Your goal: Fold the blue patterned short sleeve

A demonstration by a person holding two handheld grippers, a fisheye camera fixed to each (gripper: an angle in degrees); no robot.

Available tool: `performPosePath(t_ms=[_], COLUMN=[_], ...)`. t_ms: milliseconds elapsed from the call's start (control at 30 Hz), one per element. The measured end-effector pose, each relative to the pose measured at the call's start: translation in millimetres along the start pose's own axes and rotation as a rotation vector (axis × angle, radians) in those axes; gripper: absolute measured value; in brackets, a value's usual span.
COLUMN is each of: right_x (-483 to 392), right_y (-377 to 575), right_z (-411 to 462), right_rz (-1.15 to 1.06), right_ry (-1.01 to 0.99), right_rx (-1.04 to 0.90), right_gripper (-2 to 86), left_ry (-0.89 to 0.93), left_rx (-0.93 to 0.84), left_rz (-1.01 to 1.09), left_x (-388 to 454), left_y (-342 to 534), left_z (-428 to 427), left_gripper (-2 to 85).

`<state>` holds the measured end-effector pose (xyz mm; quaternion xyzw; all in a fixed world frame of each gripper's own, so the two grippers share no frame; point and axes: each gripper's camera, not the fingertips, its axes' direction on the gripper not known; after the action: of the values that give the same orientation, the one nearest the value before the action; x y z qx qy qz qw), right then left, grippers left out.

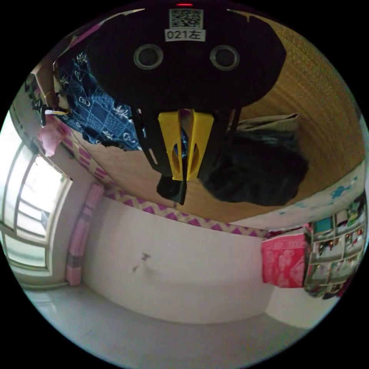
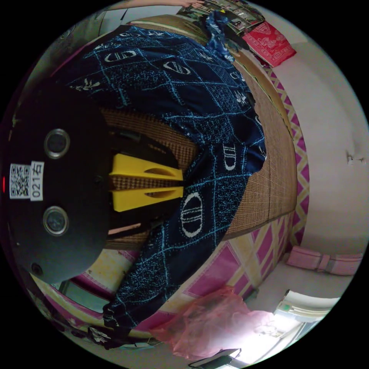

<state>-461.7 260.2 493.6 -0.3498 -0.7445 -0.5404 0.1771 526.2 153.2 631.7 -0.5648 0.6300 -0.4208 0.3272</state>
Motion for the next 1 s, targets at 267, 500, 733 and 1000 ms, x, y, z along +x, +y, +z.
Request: performPosePath(t_ms=[267, 500, 733, 1000], right_x=[-1.0, -7.0, -7.4, -5.0], right_y=[3.2, 5.1, 6.9, 8.2], right_z=[3.5, 6.2, 8.4, 10.4], right_rz=[0.018, 0.016, 0.017, 0.021], right_ry=[-0.020, 0.005, 0.004, -0.003], right_rx=[-0.002, -0.003, -0.003, -0.003], right_gripper=[3.4, 3.4, 3.3, 3.2], left_ry=[-0.107, -0.049, -0.040, -0.104], left_rx=[-0.056, -0.089, -0.042, -0.252], left_rz=[-0.316, -0.712, -0.702, -0.457], left_x=[-178.6, -274.3, -329.7, -333.4], left_y=[4.8, 17.7, -21.6, -96.2], left_z=[-50.4, -72.3, -116.8, -82.8], left_gripper=[-0.9, -0.9, 3.6, 10.9])
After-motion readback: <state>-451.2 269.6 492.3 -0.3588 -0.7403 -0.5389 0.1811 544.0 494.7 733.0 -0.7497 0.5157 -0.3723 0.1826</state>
